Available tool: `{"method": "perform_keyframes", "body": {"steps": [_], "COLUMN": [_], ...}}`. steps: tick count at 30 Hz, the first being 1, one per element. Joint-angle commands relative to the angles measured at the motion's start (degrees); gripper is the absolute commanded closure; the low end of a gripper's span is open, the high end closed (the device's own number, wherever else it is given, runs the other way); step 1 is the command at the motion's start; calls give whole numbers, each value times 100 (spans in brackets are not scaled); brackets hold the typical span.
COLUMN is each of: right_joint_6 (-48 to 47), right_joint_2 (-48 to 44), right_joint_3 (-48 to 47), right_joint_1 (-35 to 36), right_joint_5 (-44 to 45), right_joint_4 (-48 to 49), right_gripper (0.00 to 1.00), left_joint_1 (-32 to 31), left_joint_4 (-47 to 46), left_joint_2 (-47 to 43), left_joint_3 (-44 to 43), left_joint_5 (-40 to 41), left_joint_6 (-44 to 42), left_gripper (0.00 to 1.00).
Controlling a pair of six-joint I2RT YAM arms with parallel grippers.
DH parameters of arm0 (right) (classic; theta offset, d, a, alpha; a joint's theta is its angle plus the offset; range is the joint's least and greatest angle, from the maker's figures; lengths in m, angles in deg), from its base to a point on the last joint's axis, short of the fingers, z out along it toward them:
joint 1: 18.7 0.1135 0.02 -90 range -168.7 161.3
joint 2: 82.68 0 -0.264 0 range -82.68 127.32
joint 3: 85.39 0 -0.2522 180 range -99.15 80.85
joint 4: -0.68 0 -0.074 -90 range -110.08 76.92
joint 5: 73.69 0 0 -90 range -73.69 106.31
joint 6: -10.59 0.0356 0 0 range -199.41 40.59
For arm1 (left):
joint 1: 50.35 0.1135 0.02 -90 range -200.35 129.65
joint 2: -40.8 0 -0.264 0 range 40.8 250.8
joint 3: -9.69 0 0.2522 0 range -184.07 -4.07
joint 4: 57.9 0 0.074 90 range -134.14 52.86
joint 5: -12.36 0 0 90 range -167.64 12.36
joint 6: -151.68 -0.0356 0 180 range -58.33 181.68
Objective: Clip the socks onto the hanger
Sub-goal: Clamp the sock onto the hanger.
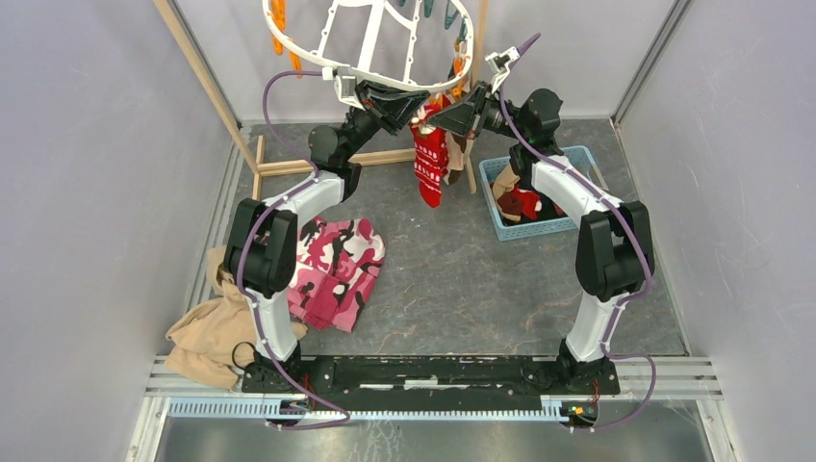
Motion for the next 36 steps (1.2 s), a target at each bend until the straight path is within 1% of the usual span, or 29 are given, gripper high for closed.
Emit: {"method": "perform_keyframes", "body": {"steps": [1, 5, 6, 9, 12, 17, 22, 26, 27, 28, 30, 31, 33, 36], "right_joint_6": [59, 78, 78, 68, 69, 43, -23, -178, -252, -352, -535, -651, -900, -1686], "right_joint_2": [-112, -117, -129, -144, -140, -142, -130, -152, -157, -170, -195, -210, -254, -403], "right_joint_3": [-11, -54, -52, -37, -37, -37, -37, -28, -20, -6, 15, 32, 66, 76], "right_joint_1": [56, 58, 58, 58, 54, 58, 57, 57, 57, 58, 62, 58, 58, 59], "right_joint_5": [-203, -212, -213, -212, -212, -186, -159, -159, -159, -150, -150, -150, -137, -77], "right_joint_4": [316, 323, 324, 315, 309, 280, 193, 52, -23, -122, -284, -393, -620, -1376], "right_gripper": [98, 97, 96, 93, 93, 93, 93, 92, 91, 87, 81, 78, 73, 61], "left_joint_1": [29, 32, 30, 25, 24, 29, 31, 27, 25, 27, 34, 40, 63, 86], "left_joint_4": [-129, -146, -148, -157, -164, -174, -169, -170, -170, -148, -68, -8, 183, 702], "left_joint_2": [-61, -51, -50, -36, -40, -110, -201, -312, -378, -466, -603, -689, -871, -1234], "left_joint_3": [-2, 21, 25, 20, 36, 112, 204, 345, 421, 536, 718, 826, 1020, 1323], "left_joint_5": [67, 46, 41, 11, -3, -8, 0, 60, 89, 161, 284, 349, 474, 678], "left_joint_6": [-267, -302, -307, -296, -266, -254, -264, -277, -282, -290, -339, -391, -453, -696], "left_gripper": [96, 95, 95, 91, 80, 56, 38, 21, 16, 9, 2, 1, 0, 0]}}
